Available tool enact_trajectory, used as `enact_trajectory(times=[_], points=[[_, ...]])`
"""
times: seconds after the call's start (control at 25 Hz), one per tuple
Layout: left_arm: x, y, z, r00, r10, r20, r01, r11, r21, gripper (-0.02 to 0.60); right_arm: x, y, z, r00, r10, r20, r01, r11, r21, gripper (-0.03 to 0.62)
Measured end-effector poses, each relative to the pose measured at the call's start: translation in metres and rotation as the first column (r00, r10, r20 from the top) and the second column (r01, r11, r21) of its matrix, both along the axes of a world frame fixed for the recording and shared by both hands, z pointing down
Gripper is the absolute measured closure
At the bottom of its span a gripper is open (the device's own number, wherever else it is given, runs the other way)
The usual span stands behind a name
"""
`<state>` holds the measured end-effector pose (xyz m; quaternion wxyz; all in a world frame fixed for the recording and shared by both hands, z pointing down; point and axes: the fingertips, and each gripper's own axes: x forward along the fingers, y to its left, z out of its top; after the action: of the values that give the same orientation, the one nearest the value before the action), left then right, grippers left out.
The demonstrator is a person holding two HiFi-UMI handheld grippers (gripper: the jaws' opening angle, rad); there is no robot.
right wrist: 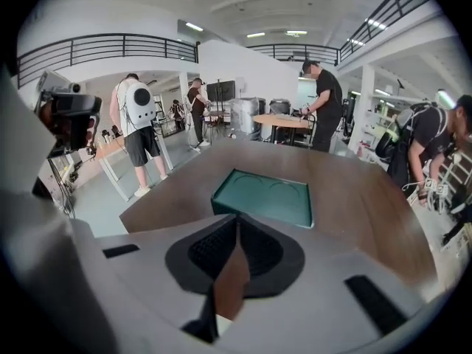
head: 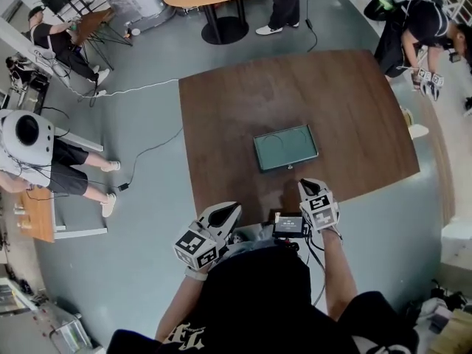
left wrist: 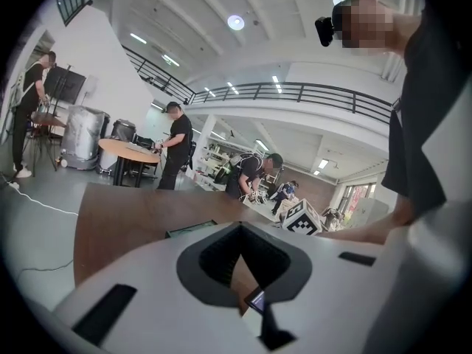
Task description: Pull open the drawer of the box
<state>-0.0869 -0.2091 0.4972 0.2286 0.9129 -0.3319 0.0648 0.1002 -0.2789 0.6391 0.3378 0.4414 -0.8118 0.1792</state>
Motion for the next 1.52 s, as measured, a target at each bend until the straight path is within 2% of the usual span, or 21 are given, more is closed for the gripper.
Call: enact_trajectory(times=[0.12,0.32,0.52,0.8,1.0,1.24,1.52], points=[[0.003,-0.002,0.007,1.0,-0.024,0.013,0.024,1.0,0.0,0.575,0.002,-0.009,0.022,1.0,-0.015,0.004,0.015,1.0,-0.027,0.576],[0.001,0.001,0.011,0.997,-0.078,0.028,0.079,0.997,-0.017,0.575,0.005,-0.02,0.052,0.999,-0.037,0.007,0.038,0.995,-0.087,0.574],[-0.017,0.008,0.015,0.99,-0.134,0.046,0.136,0.99,-0.039,0.575,-0.003,-0.038,0.072,0.999,-0.003,0.035,0.008,0.989,-0.145,0.563],[-0.033,0.01,0.017,0.976,-0.21,0.064,0.213,0.976,-0.038,0.575,0.005,-0.056,0.099,1.0,0.01,0.007,-0.008,0.983,-0.182,0.563],[-0.034,0.015,0.019,0.965,-0.252,0.071,0.255,0.966,-0.046,0.575,0.011,-0.062,0.121,0.999,0.008,-0.042,-0.017,0.98,-0.2,0.554],[-0.034,0.023,0.019,0.951,-0.302,0.073,0.306,0.951,-0.047,0.575,0.012,-0.063,0.152,0.998,0.06,0.002,-0.056,0.955,-0.29,0.53],[-0.037,0.032,0.022,0.931,-0.356,0.078,0.361,0.931,-0.05,0.575,0.008,-0.073,0.161,0.996,0.085,-0.038,-0.092,0.944,-0.316,0.53]])
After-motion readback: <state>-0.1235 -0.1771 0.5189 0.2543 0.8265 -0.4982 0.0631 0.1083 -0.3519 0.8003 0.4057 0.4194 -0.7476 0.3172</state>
